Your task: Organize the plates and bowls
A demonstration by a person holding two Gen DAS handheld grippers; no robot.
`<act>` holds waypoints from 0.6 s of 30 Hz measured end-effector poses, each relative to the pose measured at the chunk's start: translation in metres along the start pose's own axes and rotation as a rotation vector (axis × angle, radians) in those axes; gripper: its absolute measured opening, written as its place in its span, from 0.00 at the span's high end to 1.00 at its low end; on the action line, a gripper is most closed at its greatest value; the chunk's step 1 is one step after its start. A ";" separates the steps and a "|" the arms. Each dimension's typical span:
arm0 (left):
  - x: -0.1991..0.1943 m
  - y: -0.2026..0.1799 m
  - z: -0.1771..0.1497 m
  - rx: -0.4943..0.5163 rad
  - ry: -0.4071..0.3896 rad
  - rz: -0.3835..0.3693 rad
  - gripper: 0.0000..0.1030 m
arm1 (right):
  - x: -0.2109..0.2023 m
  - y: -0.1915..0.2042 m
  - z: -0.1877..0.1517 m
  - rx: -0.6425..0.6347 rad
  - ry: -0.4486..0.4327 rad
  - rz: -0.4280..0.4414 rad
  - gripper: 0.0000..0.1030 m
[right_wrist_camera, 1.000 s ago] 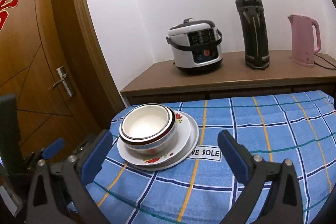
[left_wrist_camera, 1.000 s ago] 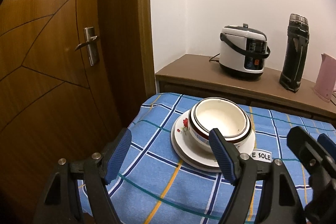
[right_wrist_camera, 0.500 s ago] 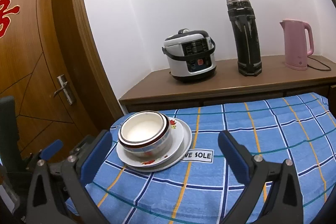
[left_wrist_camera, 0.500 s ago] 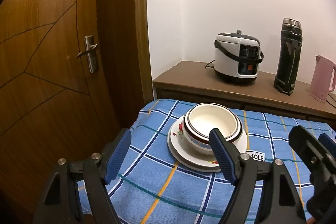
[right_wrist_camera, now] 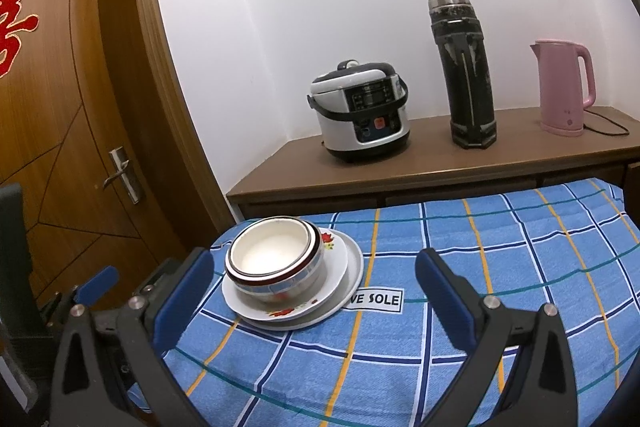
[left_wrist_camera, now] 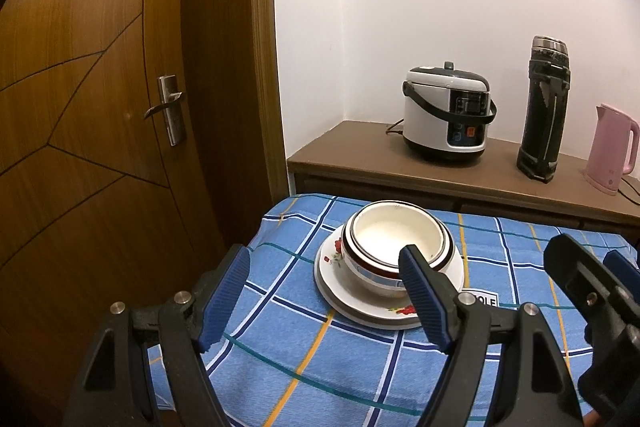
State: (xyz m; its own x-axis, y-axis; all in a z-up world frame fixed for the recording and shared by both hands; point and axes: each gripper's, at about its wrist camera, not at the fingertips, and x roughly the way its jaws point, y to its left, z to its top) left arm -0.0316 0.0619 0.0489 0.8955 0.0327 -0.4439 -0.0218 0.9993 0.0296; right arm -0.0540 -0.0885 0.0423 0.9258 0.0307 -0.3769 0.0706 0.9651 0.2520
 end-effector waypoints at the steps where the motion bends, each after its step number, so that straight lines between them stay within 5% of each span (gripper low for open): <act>1: 0.000 0.000 0.000 -0.002 0.000 0.000 0.23 | 0.000 0.000 0.000 0.000 0.000 0.000 0.00; 18: 0.000 0.001 0.001 -0.006 -0.002 0.006 0.23 | 0.000 0.001 0.000 -0.002 0.001 0.002 0.00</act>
State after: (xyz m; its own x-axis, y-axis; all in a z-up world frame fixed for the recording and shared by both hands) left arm -0.0316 0.0626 0.0500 0.8963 0.0383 -0.4419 -0.0294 0.9992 0.0271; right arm -0.0543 -0.0880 0.0429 0.9255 0.0329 -0.3774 0.0681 0.9656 0.2510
